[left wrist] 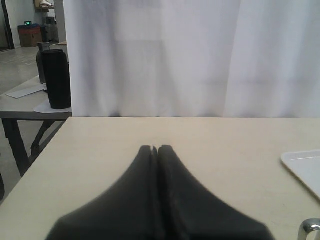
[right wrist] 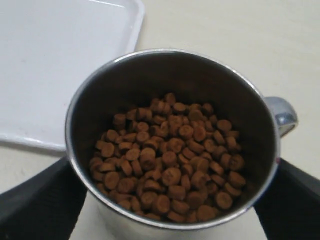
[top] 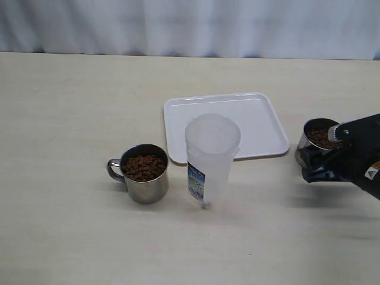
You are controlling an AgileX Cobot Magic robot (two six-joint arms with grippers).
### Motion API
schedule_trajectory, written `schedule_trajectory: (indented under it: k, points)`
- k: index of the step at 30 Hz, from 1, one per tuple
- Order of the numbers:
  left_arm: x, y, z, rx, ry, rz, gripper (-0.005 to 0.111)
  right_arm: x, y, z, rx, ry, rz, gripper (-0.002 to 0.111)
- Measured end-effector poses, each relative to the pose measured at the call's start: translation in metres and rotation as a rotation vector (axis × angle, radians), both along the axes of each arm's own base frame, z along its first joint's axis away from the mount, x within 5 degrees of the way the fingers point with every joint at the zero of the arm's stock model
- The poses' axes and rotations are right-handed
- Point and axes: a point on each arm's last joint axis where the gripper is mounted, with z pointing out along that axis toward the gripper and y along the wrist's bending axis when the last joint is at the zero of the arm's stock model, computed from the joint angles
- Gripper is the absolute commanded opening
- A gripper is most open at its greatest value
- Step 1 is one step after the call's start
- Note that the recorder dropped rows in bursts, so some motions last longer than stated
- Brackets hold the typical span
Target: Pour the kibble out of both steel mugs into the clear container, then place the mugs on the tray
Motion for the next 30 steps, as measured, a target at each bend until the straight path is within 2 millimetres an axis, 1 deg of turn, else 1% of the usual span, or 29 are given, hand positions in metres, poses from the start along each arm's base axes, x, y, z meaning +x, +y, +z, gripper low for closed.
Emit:
schedule_trajectory:
  k: [4, 5, 7, 10, 11, 15, 17, 19, 25, 30]
  points:
    - [0.000, 0.000, 0.000, 0.000, 0.000, 0.000, 0.000, 0.017, 0.003, -0.003, 0.012, -0.026, 0.019, 0.005]
    - [0.000, 0.000, 0.000, 0.000, 0.000, 0.000, 0.000, 0.020, 0.003, -0.005, 0.016, -0.029, 0.018, 0.006]
    - [0.000, 0.000, 0.000, 0.000, 0.000, 0.000, 0.000, 0.024, 0.004, -0.006, 0.029, -0.035, 0.016, 0.012]
    - [0.000, 0.000, 0.000, 0.000, 0.000, 0.000, 0.000, 0.027, 0.005, -0.007, 0.034, -0.042, 0.036, 0.029]
    - [0.000, 0.000, 0.000, -0.002, 0.000, 0.000, 0.000, 0.027, 0.005, -0.007, 0.036, -0.040, 0.039, 0.039]
    - [0.000, 0.000, 0.000, -0.002, 0.000, 0.000, 0.000, 0.027, 0.007, -0.007, 0.066, -0.032, 0.041, 0.073]
    - [0.000, 0.000, 0.000, -0.002, 0.000, 0.000, 0.000, 0.026, 0.007, -0.008, 0.081, -0.024, 0.034, 0.082]
    - [0.000, 0.000, 0.000, -0.002, 0.000, 0.000, 0.000, 0.026, 0.007, -0.008, 0.093, -0.016, 0.033, 0.083]
    - [0.000, 0.000, 0.000, -0.002, 0.000, 0.000, 0.000, 0.027, 0.008, -0.010, 0.127, -0.034, 0.028, 0.083]
    - [0.000, 0.000, 0.000, -0.002, 0.000, 0.000, 0.000, 0.029, 0.010, -0.019, 0.185, -0.097, 0.019, 0.083]
